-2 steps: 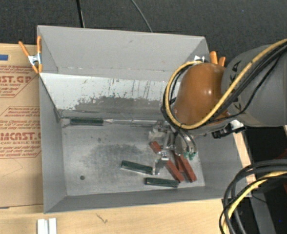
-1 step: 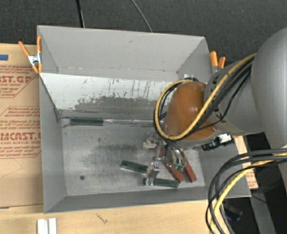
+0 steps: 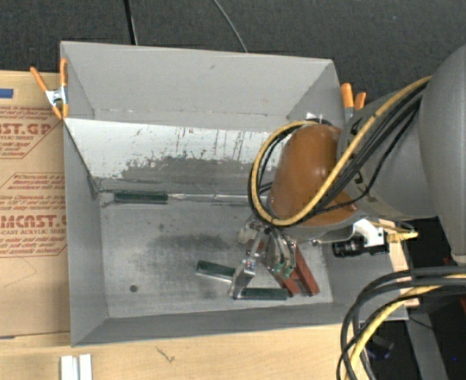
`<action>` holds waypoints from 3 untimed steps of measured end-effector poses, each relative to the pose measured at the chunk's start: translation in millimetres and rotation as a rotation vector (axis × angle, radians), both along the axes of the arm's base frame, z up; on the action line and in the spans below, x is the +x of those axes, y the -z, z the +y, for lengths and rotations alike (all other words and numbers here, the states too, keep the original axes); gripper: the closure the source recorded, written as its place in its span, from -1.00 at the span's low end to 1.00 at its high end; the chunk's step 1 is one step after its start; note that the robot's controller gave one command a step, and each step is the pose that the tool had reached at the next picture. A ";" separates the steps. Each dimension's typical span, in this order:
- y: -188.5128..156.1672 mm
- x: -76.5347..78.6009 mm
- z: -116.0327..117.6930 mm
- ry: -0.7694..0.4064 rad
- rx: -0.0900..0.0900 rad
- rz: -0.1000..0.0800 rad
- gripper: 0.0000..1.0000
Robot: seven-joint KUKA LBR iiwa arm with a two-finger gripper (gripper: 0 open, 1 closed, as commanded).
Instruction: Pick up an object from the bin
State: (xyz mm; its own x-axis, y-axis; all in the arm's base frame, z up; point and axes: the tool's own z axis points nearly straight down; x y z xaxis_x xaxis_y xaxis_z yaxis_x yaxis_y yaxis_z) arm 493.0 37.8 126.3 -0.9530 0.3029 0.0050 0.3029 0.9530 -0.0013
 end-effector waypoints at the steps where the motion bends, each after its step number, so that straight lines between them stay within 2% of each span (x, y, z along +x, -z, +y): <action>1: 16.1 -1.8 1.9 -0.104 0.000 -0.010 -1.00; 2: 51.7 -4.2 3.7 0.090 0.001 -0.004 1.00; 3: 51.7 -4.2 3.7 0.090 0.001 -0.004 1.00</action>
Offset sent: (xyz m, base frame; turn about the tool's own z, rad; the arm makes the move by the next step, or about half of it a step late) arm -0.0054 0.0034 -0.0563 0.0911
